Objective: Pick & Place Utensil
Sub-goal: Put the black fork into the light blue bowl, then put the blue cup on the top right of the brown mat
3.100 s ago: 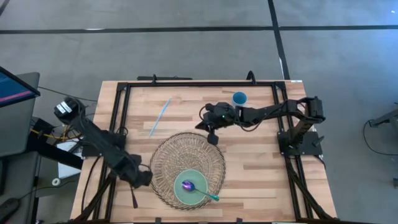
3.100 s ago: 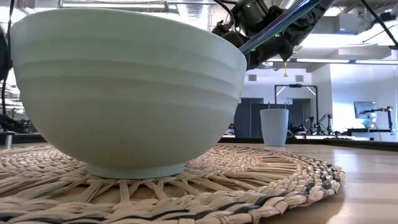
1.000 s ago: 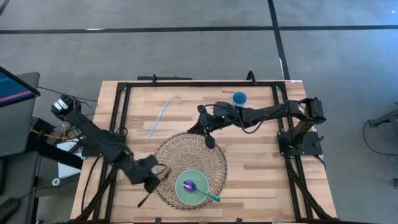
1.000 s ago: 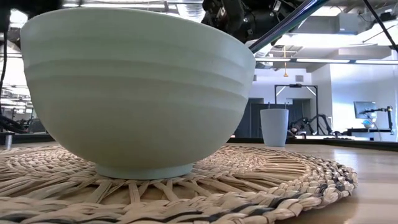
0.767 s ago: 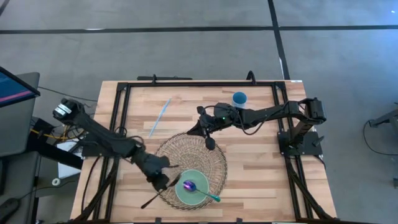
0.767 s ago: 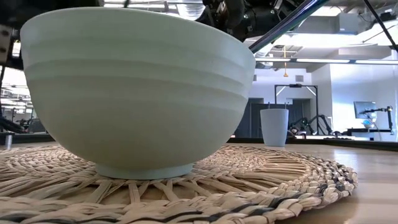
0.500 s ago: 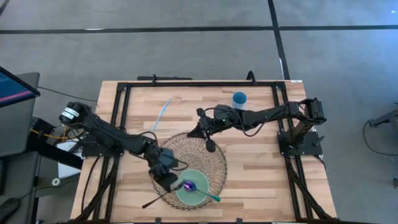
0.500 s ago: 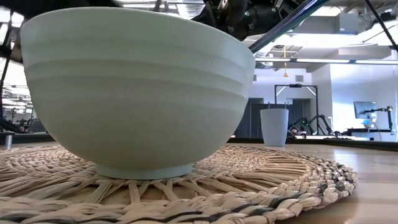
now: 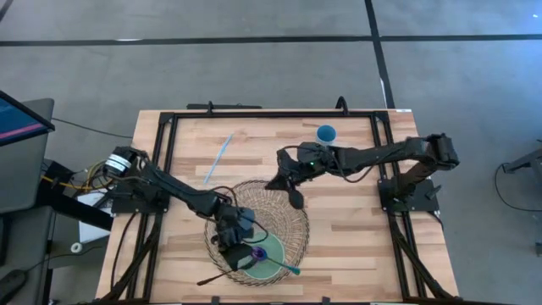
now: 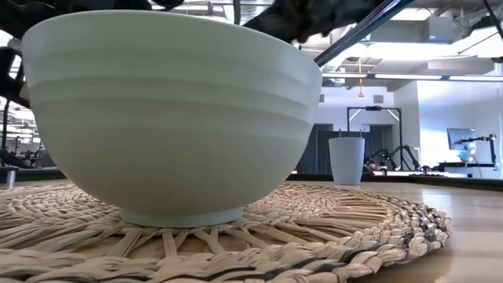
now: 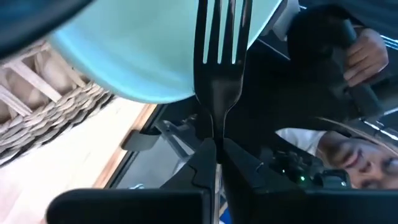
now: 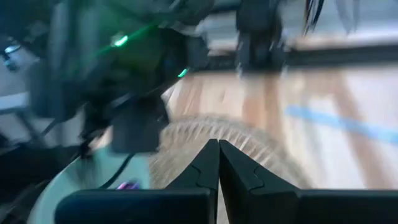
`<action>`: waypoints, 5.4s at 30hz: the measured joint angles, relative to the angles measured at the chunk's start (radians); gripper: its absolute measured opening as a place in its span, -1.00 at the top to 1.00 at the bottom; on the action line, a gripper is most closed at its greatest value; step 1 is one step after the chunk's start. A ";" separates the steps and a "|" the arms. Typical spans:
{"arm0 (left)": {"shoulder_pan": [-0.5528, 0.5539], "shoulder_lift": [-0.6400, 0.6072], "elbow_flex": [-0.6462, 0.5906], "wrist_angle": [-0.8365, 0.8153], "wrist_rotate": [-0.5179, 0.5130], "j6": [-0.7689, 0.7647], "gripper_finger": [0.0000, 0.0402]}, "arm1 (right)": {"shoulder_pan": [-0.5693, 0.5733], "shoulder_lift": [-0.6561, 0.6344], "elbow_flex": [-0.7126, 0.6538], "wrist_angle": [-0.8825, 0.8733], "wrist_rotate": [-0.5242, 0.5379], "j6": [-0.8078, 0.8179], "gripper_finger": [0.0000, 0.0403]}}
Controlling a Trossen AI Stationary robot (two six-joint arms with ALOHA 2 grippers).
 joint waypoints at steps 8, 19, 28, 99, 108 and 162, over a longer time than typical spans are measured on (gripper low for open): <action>0.050 -0.019 0.000 0.033 -0.040 0.002 0.92 | 0.198 -0.061 -0.001 -0.159 0.144 0.058 1.00; 0.064 0.011 -0.001 0.032 -0.086 0.002 0.92 | 0.387 0.019 0.001 -0.064 0.267 0.040 1.00; 0.067 -0.004 0.000 0.055 -0.150 -0.001 0.92 | 0.396 0.231 -0.002 0.199 0.244 0.089 1.00; 0.175 -0.369 -0.001 0.021 -0.399 0.832 0.97 | 0.331 0.246 0.052 0.177 0.240 0.026 1.00; 0.309 -0.520 -0.002 -0.263 -0.611 1.026 0.97 | 0.274 0.017 0.056 -0.062 0.571 -0.045 1.00; 0.817 -0.617 -0.112 -0.503 -0.659 1.273 0.49 | -0.392 0.088 0.016 -0.759 0.674 0.401 0.38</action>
